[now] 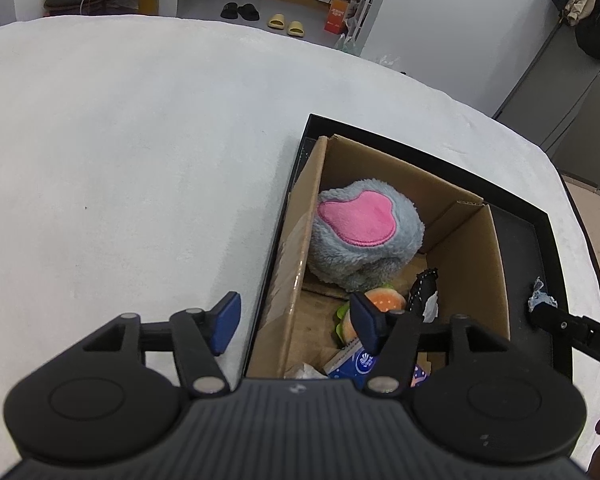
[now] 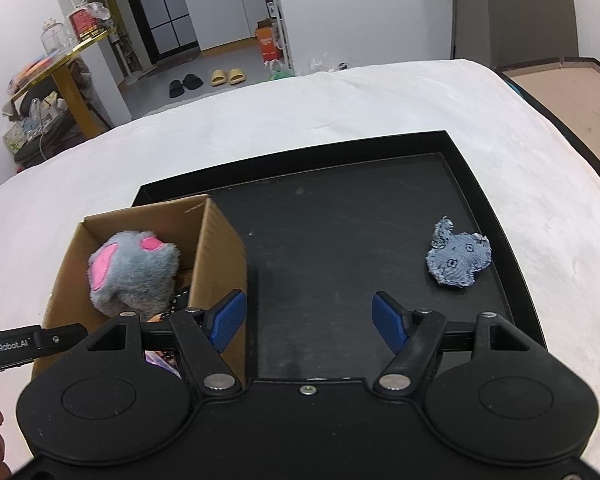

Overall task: Organize soft objects
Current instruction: 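Move the right gripper over the tray to the grey denim plush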

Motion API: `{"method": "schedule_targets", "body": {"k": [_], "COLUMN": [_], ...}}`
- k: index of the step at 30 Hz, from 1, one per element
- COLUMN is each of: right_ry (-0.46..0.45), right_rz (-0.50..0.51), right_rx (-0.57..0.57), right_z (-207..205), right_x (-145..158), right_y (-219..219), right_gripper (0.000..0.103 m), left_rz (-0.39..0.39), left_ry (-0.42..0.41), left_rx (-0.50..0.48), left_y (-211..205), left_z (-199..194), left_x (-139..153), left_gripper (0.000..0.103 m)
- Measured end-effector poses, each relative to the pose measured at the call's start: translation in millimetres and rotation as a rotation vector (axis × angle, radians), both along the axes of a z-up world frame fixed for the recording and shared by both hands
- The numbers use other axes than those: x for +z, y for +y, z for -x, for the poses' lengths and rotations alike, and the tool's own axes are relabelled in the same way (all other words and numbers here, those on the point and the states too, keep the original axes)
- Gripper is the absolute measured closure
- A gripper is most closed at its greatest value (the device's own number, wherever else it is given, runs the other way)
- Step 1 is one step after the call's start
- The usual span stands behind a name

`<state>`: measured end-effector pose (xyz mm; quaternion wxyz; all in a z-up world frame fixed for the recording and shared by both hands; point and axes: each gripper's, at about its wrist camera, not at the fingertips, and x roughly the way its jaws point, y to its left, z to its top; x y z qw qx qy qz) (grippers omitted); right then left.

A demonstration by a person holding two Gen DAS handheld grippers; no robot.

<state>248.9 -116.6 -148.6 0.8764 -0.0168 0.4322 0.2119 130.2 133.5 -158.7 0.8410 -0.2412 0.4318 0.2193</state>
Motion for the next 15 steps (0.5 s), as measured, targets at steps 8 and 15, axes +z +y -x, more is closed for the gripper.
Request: {"method": "schedule_targets", "body": {"k": [8,15], "right_ry": [0.008,0.023], "right_rz": [-0.006,-0.012], "right_rx": [-0.026,-0.048], "right_z": [-10,-19], "right_x": [-8,-16], "right_y": [-14,-26], "right_gripper": [0.033,0.034], "left_rz": [-0.018,-0.035], "left_ry": [0.01,0.028], "left_rx": [-0.004,-0.005], "left_y": [-7,-12], "left_z": [-7,-14], "left_x": [-1,-3], "left_gripper": [0.041,0.041]}}
